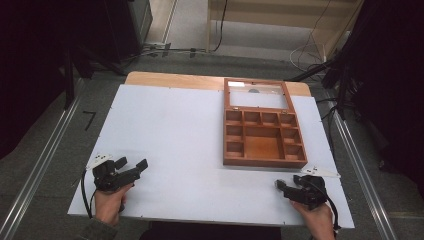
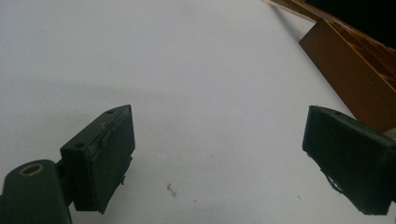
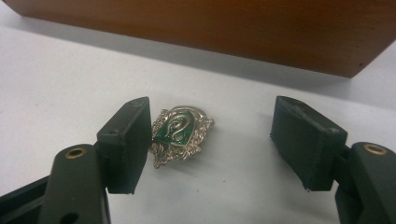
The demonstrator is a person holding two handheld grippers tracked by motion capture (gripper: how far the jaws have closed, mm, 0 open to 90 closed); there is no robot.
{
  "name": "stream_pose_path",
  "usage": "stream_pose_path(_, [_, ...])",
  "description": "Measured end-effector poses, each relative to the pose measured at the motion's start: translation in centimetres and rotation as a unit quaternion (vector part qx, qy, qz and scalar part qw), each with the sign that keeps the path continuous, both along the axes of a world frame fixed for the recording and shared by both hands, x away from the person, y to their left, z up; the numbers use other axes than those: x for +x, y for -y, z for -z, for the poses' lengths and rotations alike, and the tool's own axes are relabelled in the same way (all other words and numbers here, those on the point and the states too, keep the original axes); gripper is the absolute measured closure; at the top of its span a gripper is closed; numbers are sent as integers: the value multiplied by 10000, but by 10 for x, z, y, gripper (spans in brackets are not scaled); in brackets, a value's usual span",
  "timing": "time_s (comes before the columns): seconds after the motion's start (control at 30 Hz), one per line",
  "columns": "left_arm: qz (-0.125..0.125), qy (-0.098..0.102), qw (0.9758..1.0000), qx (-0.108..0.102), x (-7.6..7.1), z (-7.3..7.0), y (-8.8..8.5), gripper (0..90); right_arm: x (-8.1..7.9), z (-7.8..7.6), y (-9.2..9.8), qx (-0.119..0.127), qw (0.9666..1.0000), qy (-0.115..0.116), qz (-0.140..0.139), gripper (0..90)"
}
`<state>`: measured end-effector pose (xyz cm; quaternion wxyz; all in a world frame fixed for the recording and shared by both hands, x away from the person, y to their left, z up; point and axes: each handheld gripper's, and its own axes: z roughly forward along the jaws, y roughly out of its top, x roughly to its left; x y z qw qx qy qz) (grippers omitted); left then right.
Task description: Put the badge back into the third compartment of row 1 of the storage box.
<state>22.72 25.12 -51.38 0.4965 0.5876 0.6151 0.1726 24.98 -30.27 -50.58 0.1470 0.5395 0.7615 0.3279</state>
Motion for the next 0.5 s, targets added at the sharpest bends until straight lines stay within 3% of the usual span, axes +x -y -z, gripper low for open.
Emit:
stream_pose_path(0.17, [4,-1,10000,-2,0,0,0,95,-2,0,-5,-104,9999,17,-72,335])
stream_pose_path(0.5, [8,-4,10000,-4,0,0,0,95,-7,0,-10,-43,9999,7,-90,525])
